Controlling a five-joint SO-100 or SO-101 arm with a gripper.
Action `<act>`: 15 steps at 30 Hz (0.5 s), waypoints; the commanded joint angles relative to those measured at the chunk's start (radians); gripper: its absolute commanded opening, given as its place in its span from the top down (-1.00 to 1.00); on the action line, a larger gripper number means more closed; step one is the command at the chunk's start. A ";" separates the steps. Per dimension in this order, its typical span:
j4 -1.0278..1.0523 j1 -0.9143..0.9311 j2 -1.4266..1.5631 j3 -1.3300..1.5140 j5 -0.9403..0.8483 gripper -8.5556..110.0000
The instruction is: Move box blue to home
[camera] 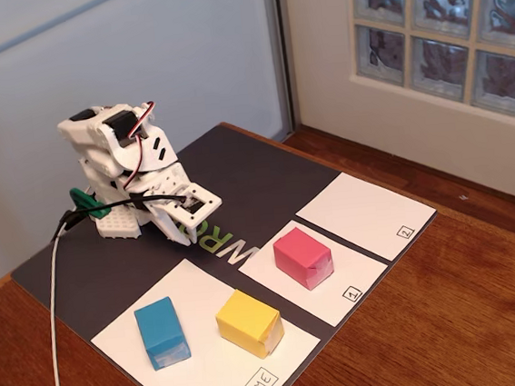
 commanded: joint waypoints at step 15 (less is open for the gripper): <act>0.044 -0.028 0.055 0.008 0.005 0.82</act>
